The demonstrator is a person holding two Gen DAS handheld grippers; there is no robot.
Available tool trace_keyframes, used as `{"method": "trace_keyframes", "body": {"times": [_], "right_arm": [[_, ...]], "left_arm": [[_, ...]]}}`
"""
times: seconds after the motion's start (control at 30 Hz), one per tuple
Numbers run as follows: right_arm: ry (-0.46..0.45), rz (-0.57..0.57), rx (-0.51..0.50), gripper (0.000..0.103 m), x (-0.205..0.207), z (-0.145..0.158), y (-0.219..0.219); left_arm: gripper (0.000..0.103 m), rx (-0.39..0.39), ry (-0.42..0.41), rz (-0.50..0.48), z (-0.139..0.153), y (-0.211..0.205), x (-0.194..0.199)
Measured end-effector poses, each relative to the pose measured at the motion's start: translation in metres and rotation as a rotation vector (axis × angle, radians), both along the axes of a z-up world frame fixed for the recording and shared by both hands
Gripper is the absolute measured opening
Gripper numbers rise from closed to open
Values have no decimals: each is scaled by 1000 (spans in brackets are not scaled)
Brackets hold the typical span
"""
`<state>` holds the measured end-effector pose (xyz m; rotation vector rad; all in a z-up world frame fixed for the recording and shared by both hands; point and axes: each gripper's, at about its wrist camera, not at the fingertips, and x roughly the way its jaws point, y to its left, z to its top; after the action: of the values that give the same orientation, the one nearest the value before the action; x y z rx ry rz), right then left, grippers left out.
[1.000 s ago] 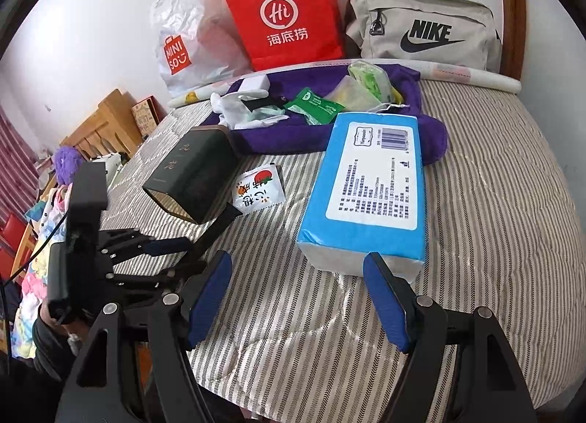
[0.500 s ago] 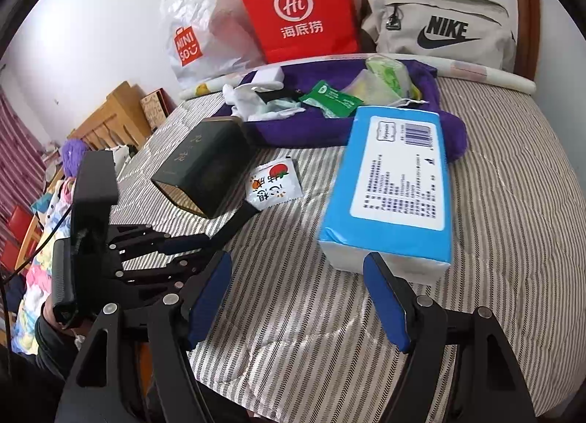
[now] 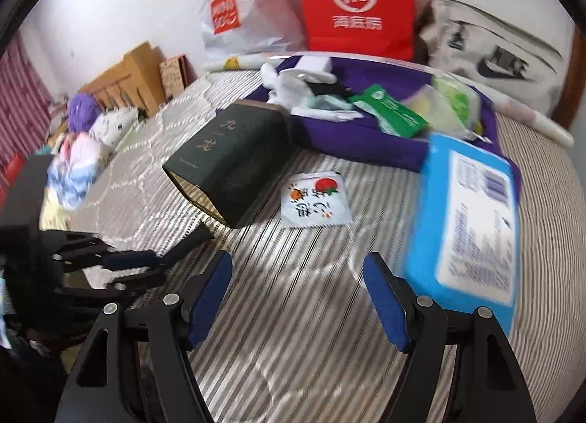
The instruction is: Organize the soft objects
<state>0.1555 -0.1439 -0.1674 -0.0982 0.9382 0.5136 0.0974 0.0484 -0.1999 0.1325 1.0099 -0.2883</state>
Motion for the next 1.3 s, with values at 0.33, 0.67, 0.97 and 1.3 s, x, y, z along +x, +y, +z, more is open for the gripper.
{"method": "trace_keyframes", "body": {"times": [0.33, 0.67, 0.97, 1.3], "right_arm": [[-11, 11, -138, 74, 33, -30, 39], [28, -34, -151, 70, 55, -52, 47], [-9, 8, -173, 0, 43, -50, 56], [-19, 16, -158, 1, 23, -36, 48]], "left_arm": [[20, -15, -10, 84, -1, 39, 8], [20, -67, -7, 107, -2, 59, 16], [20, -80, 0, 115, -4, 61, 16], [20, -85, 8, 121, -4, 60, 15]]}}
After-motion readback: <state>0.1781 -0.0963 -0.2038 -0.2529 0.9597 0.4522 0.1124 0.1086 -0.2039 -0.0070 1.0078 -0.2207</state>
